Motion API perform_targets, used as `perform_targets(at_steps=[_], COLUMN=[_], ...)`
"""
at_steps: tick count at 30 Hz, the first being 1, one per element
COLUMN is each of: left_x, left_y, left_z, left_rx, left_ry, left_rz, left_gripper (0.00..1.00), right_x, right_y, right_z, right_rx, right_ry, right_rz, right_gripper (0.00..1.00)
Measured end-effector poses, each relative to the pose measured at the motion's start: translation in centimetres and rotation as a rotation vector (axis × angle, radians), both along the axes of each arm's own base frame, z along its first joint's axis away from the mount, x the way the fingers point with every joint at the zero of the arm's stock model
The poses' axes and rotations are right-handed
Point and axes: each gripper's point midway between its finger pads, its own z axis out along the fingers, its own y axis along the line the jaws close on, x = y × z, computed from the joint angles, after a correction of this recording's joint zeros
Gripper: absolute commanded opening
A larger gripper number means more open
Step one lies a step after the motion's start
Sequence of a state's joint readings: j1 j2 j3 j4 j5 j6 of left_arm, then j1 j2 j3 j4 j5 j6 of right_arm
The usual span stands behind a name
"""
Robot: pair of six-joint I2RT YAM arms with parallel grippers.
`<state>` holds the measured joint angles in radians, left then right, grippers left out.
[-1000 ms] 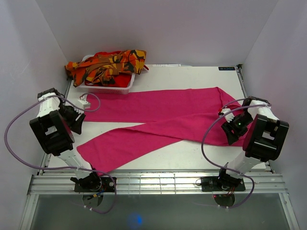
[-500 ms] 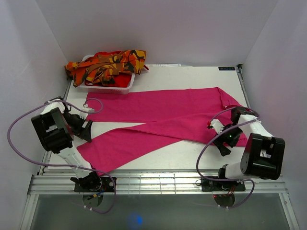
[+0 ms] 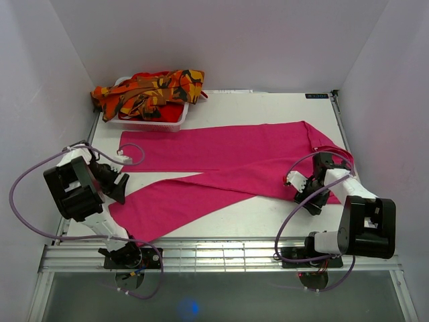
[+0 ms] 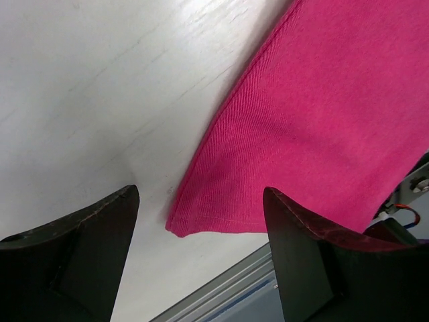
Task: Fold and stack the trousers
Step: Flatten the trousers out
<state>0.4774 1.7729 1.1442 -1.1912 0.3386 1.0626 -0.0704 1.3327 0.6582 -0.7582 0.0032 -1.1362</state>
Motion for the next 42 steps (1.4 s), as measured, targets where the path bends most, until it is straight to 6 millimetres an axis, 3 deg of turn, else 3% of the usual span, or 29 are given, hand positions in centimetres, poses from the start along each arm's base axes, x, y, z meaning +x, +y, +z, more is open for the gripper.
perform_targets(at_steps=[7, 10, 13, 14, 17, 21, 22, 26, 30, 34, 37, 42], left_x=[-1.5, -1.6, -1.6, -1.6, -1.6, -1.2, -0.7, 3.7, 10.6, 15.2, 16.7, 15.8], left_y=[1.2, 1.5, 1.8, 1.8, 2.0, 2.0, 2.1, 3.5, 5.6, 5.8, 5.0, 3.9], left_z=[-1.1, -1.3, -1.6, -1.7, -1.9, -1.5, -1.2, 2.0, 8.4, 14.3, 16.9, 17.8], left_rx=[0.119, 0.145, 0.166, 0.172, 0.181, 0.17, 0.166, 0.181, 0.216, 0.217, 0.207, 0.217], left_ry=[-0.026, -0.046, -0.064, -0.069, -0.078, -0.076, -0.079, -0.186, -0.403, -0.583, -0.668, -0.75], left_rz=[-0.026, -0.037, -0.05, -0.054, -0.06, -0.041, -0.034, -0.014, 0.009, 0.009, -0.018, -0.07], left_gripper=[0.84, 0.74, 0.55, 0.45, 0.37, 0.0, 0.0, 0.0, 0.0, 0.0, 0.0, 0.0], right_x=[-0.3, -0.2, 0.7, 0.9, 1.2, 1.7, 2.0, 4.1, 7.5, 10.7, 11.7, 11.0], right_y=[-0.4, -0.9, -1.3, -1.4, -1.4, -1.2, -1.0, -0.7, -1.2, -1.6, -2.0, -2.8], right_z=[-0.4, -0.4, -0.2, -0.2, 0.0, 0.2, 0.2, 1.1, 3.0, 5.2, 6.2, 6.5], right_rx=[-0.053, -0.081, -0.104, -0.109, -0.111, -0.086, -0.07, 0.002, 0.061, 0.122, 0.141, 0.164], right_ry=[0.026, 0.025, 0.003, -0.003, -0.009, -0.019, -0.024, -0.063, -0.128, -0.198, -0.231, -0.213], right_rz=[-0.008, -0.018, -0.035, -0.041, -0.059, -0.075, -0.082, -0.117, -0.159, -0.182, -0.188, -0.209], right_gripper=[0.43, 0.25, 0.08, 0.08, 0.08, 0.08, 0.08, 0.08, 0.08, 0.08, 0.08, 0.08])
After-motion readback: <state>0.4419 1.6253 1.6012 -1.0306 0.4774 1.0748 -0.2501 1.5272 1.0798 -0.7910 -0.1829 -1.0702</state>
